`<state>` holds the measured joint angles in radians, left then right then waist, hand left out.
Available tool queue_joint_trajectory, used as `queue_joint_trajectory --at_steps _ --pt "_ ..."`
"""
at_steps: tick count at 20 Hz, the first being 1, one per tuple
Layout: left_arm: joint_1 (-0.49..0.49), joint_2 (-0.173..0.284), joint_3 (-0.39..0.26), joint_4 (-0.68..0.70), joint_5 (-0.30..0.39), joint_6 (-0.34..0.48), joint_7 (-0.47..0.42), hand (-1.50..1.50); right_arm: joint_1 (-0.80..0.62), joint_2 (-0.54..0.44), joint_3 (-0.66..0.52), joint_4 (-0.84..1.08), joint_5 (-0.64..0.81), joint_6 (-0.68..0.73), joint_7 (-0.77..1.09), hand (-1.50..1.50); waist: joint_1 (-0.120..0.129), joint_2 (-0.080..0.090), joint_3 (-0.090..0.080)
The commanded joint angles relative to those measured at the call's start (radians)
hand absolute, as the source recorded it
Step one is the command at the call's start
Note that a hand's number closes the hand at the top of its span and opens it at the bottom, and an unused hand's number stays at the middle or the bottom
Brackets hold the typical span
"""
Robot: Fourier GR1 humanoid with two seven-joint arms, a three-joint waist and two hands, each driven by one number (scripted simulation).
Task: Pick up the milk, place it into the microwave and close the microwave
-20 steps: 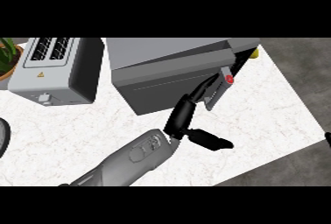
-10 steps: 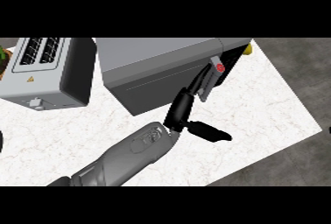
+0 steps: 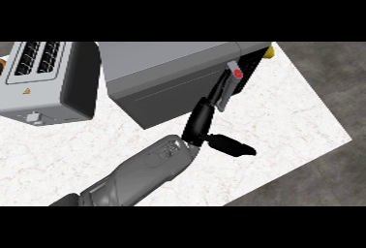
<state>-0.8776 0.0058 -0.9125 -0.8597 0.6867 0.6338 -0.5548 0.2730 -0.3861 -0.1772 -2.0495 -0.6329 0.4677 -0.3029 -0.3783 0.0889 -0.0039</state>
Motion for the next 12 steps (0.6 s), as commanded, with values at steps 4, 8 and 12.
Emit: queue_joint_trajectory --at_steps 4,8,12 --pt "-0.064 -0.006 0.013 0.041 0.055 0.010 -0.016 -1.50 -0.021 -0.028 -0.017 0.010 -0.041 0.004 0.024 -1.50 -0.014 0.002 0.001" --pt "-0.080 -0.006 0.006 0.058 0.076 0.016 -0.030 -1.50 -0.027 -0.048 -0.031 0.016 -0.048 0.003 0.038 -1.50 -0.021 0.001 0.001" --pt "-0.080 -0.006 -0.012 0.057 0.101 0.020 -0.049 -1.50 -0.042 -0.053 -0.030 0.017 -0.073 0.002 0.048 -1.50 -0.024 0.002 0.002"
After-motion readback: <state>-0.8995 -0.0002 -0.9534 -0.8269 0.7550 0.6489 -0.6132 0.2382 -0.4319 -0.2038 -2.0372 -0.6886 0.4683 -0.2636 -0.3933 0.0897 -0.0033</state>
